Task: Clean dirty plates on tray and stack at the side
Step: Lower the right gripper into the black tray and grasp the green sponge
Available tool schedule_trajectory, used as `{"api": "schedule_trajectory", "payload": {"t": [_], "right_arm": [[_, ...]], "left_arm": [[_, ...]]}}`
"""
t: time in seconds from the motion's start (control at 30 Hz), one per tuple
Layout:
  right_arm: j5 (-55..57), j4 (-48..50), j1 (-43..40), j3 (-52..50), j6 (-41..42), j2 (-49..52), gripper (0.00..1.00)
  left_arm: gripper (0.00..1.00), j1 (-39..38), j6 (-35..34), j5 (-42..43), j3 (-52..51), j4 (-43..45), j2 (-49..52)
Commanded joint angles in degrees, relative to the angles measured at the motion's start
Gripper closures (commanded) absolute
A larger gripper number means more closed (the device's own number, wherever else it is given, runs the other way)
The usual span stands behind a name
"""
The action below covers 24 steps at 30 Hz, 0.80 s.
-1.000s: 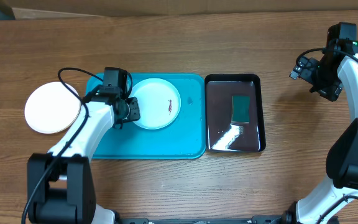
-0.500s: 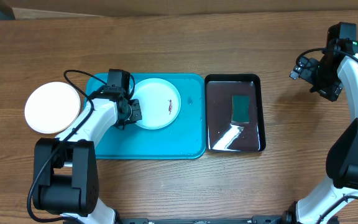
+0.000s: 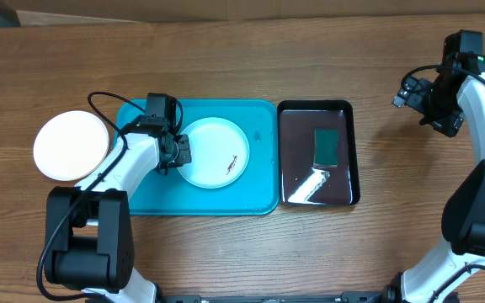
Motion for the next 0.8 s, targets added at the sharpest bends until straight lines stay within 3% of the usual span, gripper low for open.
{"api": "schedule_trajectory", "payload": {"t": [0.0,0.07,0.3,0.43,0.53,0.77], "right_arm": [[-0.26,0.15,-0.11,0.57,0.04,-0.57,0.00],[-0.26,0.15,-0.11,0.57,0.02,-0.57,0.00],[-0.26,0.15,-0.11,0.57,0.02,-0.57,0.00],[-0.28,1.25,-0.11,0.57,0.04,-0.57,0.00],[-0.48,2.47,-0.11,0.57,0.09,-0.57,0.00],[-13.92,-0.39,-0.11,0.57,0.04,-0.57,0.00]], "left_arm": [[0.78,0.13,1.20,0.44,-0.24,0.50,0.52],[0.72,0.15,1.27,-0.59,-0.17,1.25,0.50],[0.73,0.26,1.27,-2.91,0.55,5.03,0.52],[0.85,0.26,1.27,-2.69,0.55,6.19,0.63],[0.83,0.17,1.27,-1.66,-0.04,6.91,0.63],[0.83,0.07,1.25,-1.55,-0.39,8.35,0.63]]}}
